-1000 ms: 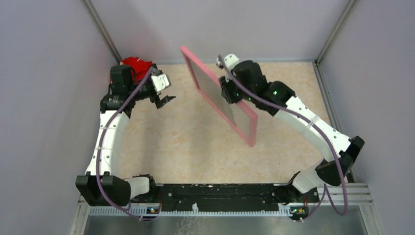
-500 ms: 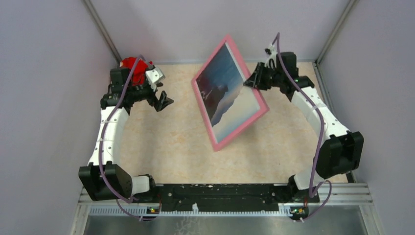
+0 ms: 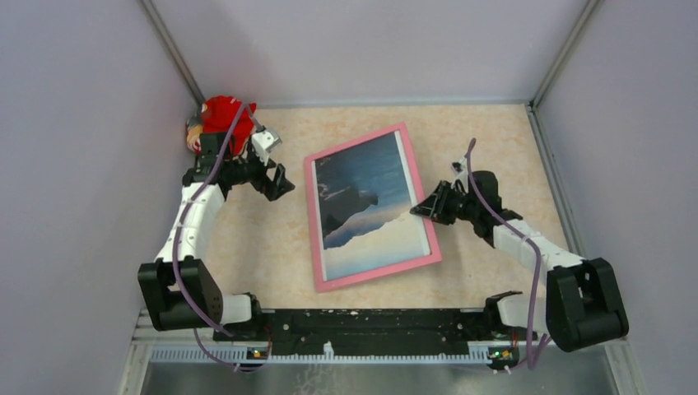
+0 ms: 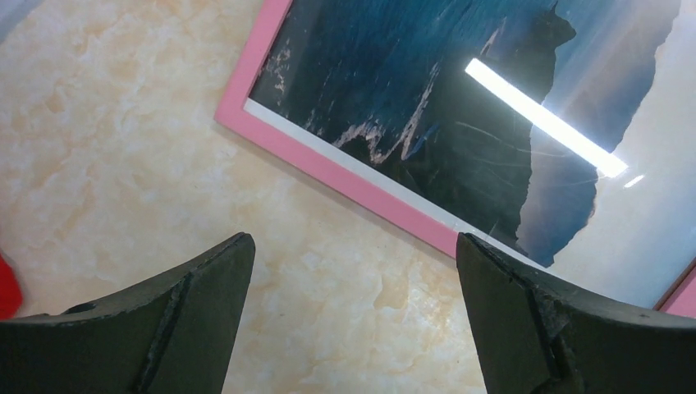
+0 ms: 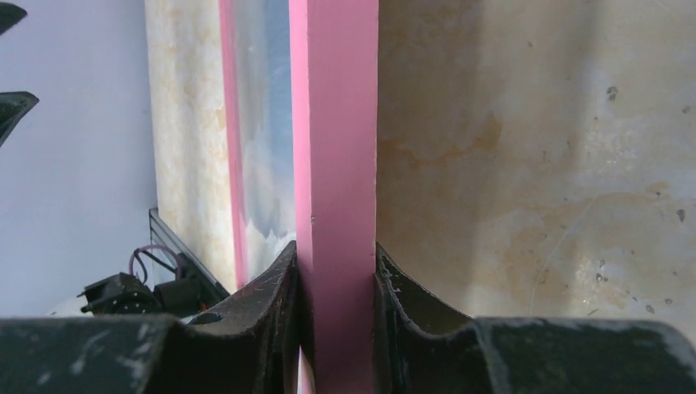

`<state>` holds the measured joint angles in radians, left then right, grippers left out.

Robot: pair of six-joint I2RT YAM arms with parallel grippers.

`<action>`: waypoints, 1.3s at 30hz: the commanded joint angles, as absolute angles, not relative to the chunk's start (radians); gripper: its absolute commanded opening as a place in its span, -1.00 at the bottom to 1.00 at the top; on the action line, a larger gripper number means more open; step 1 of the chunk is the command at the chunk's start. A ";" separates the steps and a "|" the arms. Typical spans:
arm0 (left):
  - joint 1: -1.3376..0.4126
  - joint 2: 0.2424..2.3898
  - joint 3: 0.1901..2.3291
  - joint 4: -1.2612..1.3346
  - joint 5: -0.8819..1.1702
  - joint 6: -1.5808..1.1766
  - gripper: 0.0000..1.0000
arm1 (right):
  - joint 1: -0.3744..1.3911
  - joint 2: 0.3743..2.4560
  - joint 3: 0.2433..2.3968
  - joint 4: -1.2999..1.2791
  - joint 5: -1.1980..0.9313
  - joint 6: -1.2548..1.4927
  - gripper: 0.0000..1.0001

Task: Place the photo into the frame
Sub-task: Turn over the photo frame at the center of the board.

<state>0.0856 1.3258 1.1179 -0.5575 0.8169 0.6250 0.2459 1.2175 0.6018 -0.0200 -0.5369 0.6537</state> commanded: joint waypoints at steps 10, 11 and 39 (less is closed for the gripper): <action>0.099 1.367 1.031 -0.438 0.824 0.565 0.97 | 0.241 1.148 0.371 0.426 -0.278 0.613 -0.25; 0.099 1.374 1.031 -0.435 0.824 0.560 0.97 | 0.241 1.147 0.372 0.413 -0.262 0.601 -0.13; 0.100 1.496 0.618 0.404 0.474 0.198 0.98 | 0.209 1.028 0.290 0.479 0.729 0.247 0.97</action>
